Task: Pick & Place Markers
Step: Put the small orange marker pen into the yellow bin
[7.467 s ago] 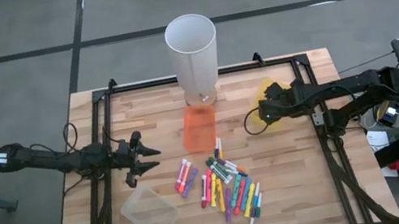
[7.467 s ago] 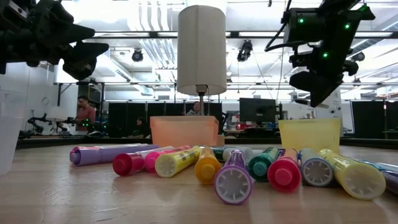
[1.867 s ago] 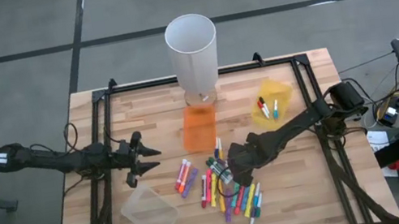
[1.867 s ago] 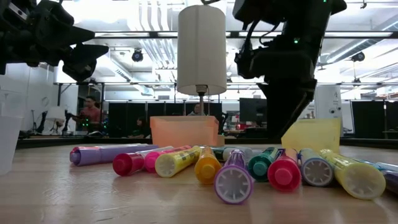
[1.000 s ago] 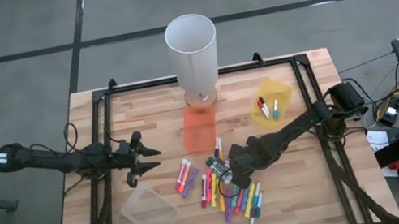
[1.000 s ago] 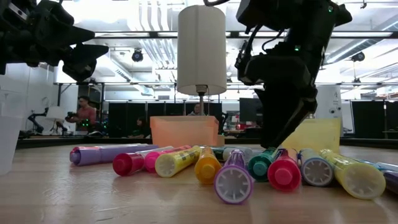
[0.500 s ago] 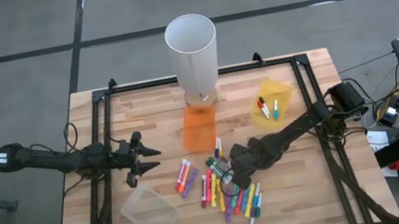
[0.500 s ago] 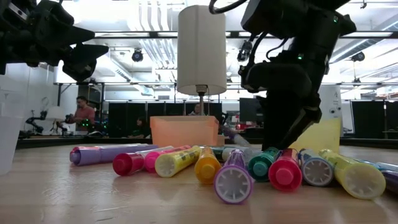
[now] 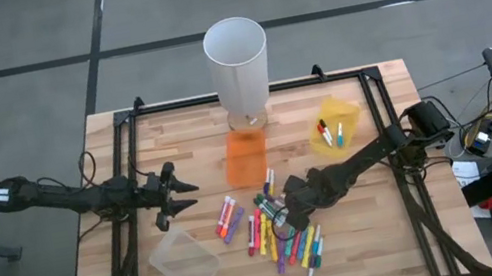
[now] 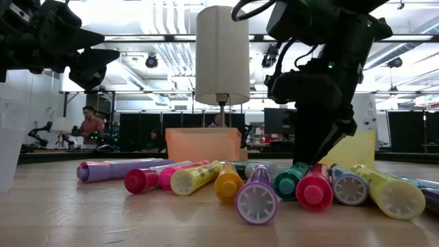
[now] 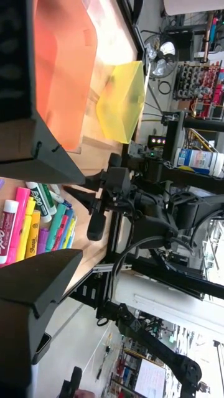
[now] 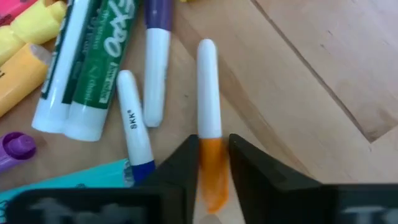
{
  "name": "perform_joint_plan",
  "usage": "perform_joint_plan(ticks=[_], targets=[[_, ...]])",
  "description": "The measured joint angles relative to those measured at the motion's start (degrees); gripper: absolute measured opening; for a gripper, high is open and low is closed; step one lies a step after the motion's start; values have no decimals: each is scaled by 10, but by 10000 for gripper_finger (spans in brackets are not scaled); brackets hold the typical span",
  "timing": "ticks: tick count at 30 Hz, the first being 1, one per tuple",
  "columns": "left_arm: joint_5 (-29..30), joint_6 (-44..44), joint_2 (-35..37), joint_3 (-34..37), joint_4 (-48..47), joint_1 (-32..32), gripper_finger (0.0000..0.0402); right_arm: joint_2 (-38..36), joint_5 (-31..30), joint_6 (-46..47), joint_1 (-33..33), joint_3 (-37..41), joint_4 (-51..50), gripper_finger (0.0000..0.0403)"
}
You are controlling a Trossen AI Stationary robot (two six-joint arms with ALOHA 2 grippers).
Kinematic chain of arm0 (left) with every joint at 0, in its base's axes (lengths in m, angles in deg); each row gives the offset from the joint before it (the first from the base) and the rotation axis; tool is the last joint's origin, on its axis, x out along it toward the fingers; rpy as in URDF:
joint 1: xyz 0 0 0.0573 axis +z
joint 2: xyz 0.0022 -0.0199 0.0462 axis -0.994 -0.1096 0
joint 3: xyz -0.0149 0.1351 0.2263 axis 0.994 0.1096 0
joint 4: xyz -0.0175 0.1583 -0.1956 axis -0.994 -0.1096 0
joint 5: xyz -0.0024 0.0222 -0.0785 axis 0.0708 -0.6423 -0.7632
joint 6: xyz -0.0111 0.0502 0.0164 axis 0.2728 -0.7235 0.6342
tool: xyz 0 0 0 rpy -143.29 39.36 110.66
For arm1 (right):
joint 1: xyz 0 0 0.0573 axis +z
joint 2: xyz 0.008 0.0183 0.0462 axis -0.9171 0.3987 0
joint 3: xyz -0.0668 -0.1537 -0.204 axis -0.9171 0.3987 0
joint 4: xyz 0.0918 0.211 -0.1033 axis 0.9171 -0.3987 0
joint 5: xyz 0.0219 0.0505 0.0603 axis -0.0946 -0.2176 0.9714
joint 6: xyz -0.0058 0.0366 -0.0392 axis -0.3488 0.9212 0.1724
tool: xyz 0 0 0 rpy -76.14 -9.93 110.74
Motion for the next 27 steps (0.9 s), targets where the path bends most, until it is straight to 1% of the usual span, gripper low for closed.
perform_joint_plan(ticks=[3, 5, 10, 13, 16, 20, 23, 27], targets=[[0, 0, 0, 0, 0, 0, 174, -1, 1, 9, -2, 0, -6, 42], [0, 0, 0, 0, 0, 0, 174, -1, 2, 9, -3, 0, -10, 27], [0, 0, 0, 0, 0, 0, 174, 0, 5, -2, -4, -14, -32, 26], [0, 0, 0, 0, 0, 0, 174, -1, 2, -12, -4, -36, -76, 27], [0, 0, 0, 0, 0, 0, 174, -13, -19, -15, -4, -67, -146, 27], [0, 0, 0, 0, 0, 0, 174, -27, -66, -7, -4, -100, -243, 27], [0, 0, 0, 0, -1, 0, 174, -47, -98, 11, -3, -108, -298, 27], [0, 0, 0, 0, -2, 0, 174, -77, -122, 36, -4, -102, -348, 27]])
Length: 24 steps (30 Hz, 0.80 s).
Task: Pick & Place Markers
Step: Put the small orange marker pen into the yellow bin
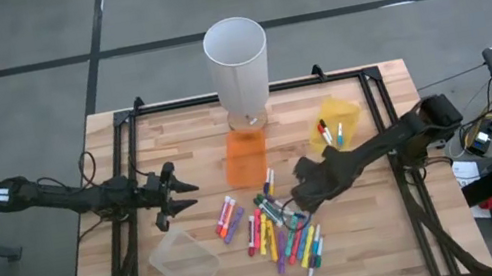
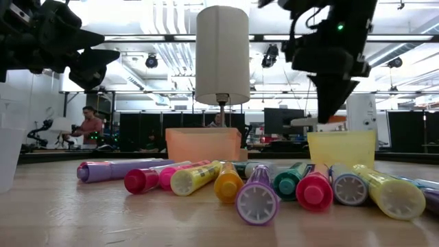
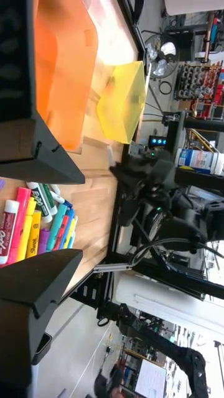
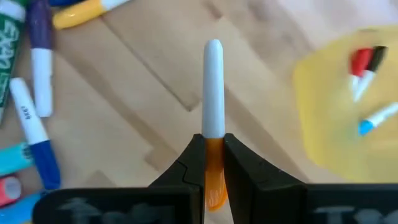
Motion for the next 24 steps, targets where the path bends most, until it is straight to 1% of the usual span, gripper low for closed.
perform_joint_plan(ticks=[8, 12, 19, 24], targets=[[0, 0, 0, 0, -2, 0, 174, -81, -65, 51, -2, 27, -69, 28], [0, 0, 0, 0, -2, 0, 174, -129, -74, 70, -12, 51, -84, 28], [0, 0, 0, 0, -2, 0, 174, -204, -84, 80, -69, 103, -90, 28], [0, 0, 0, 0, -2, 0, 174, -237, -85, 57, -130, 145, -85, 28]])
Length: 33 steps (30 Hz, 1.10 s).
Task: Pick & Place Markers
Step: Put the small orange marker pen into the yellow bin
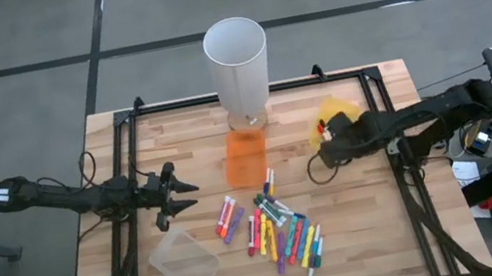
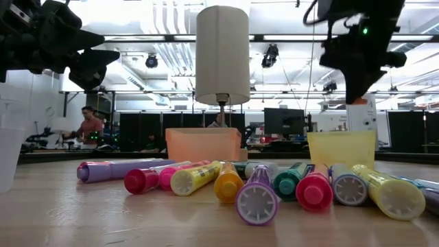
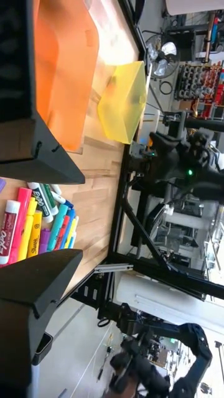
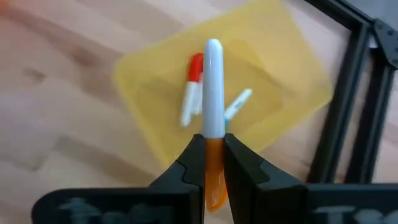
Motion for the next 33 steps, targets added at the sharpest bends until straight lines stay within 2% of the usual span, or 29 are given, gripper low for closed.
perform_joint_plan(ticks=[9, 14, 33], targets=[[0, 0, 0, 0, 0, 0, 174, -2, 3, -60, -91, 72, 91, 29], [0, 0, 0, 0, 0, 0, 174, -2, 15, -63, -126, 97, 99, 29], [0, 0, 0, 0, 0, 0, 174, -2, 30, -110, -171, 137, 163, 29]])
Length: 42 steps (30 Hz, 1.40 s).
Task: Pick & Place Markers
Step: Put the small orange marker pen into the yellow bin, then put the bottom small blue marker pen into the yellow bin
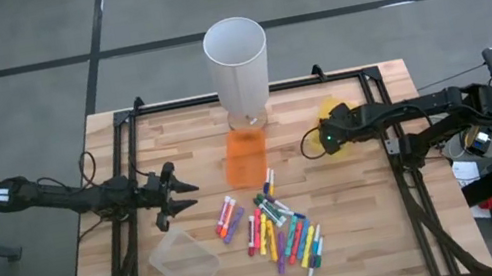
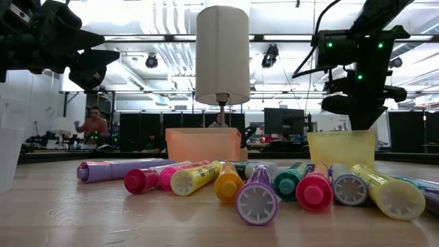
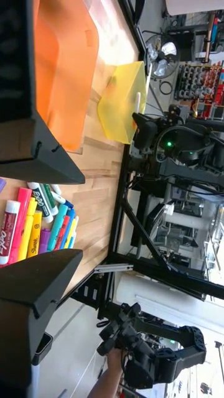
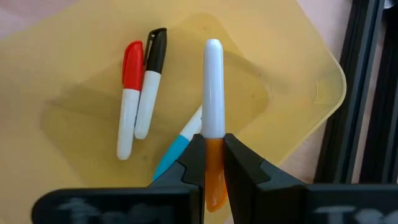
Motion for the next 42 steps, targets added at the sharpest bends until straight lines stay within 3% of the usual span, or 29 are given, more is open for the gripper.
perform_joint_plan(ticks=[5, 15, 29, 42], targets=[[0, 0, 0, 0, 0, 0, 174, 0, 0, -1, 0, 0, 6, 40], [0, 0, 0, 0, 0, 0, 174, 0, 0, 0, 0, 0, 10, 110], [0, 0, 0, 0, 0, 0, 174, 0, 0, 0, 0, 0, 13, 156], [0, 0, 0, 0, 0, 0, 174, 0, 4, -30, 36, -65, 29, 162]])
